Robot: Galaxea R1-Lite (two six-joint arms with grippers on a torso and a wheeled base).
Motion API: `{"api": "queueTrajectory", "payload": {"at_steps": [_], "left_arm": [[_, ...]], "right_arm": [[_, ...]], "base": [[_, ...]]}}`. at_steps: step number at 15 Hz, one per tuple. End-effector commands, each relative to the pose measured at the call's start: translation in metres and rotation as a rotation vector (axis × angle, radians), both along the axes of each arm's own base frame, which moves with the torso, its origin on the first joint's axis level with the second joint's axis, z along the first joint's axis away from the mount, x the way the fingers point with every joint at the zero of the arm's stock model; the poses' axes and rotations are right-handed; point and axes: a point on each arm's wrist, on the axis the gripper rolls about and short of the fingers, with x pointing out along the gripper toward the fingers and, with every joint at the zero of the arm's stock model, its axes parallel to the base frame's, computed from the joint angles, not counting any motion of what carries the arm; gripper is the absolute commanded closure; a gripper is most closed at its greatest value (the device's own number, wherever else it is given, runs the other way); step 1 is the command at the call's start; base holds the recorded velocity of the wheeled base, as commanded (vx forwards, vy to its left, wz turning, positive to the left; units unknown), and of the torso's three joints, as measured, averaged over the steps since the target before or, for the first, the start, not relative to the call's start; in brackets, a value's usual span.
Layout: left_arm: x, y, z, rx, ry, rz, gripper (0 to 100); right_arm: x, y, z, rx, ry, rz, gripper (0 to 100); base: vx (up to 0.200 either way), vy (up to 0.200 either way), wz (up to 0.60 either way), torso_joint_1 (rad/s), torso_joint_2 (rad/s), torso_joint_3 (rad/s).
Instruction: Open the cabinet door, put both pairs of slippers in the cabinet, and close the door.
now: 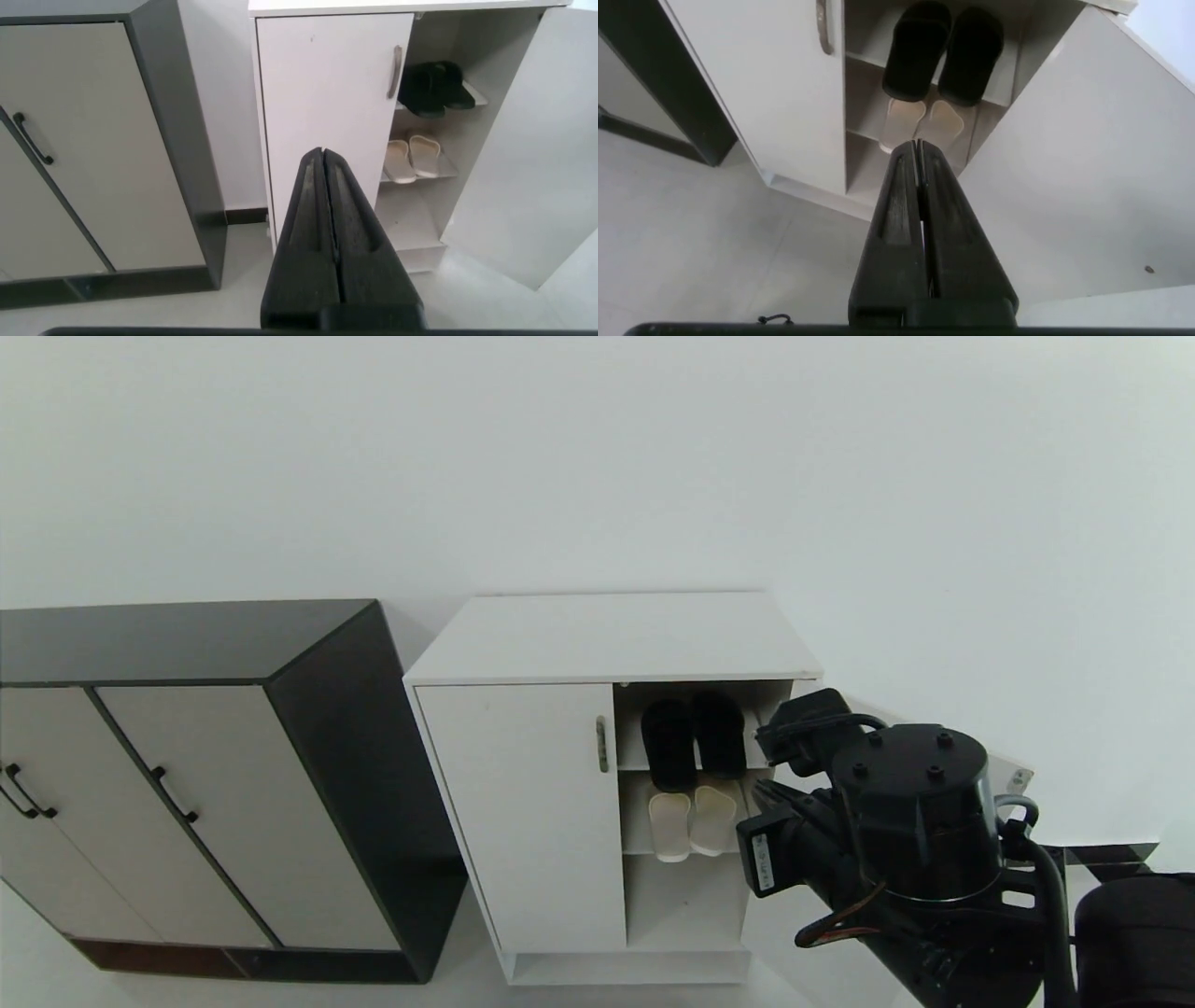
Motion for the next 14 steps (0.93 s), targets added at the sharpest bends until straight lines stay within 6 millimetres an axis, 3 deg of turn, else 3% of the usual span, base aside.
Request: {"api": "queueTrajectory", "payload": {"at_steps": [1, 8, 10, 14], "left_arm": [[0.0, 0.0, 0.0, 0.0, 0.0, 0.0, 100], [0.0, 0.0, 0.0, 0.001, 0.0, 0.0, 100], [0.0, 0.0, 0.0, 0.001, 0.0, 0.0, 100], [0.0, 0.0, 0.0, 0.001, 0.0, 0.0, 100]], "right_arm": [[0.0, 0.0, -0.002, -0.005, 0.003, -0.001, 100], [0.006, -0.002, -0.006, -0.029, 0.006, -0.016, 100], [0.009, -0.003, -0.009, -0.049, 0.01, -0.026, 100], [0.07, -0.01, -0.009, -0.024, 0.002, -0.171, 100]], "base": [[0.0, 0.0, -0.6, 0.002, 0.0, 0.002], [0.0, 0.0, -0.6, 0.003, 0.0, 0.002], [0.0, 0.0, 0.0, 0.0, 0.0, 0.0], [0.0, 0.0, 0.0, 0.0, 0.0, 0.0]]}}
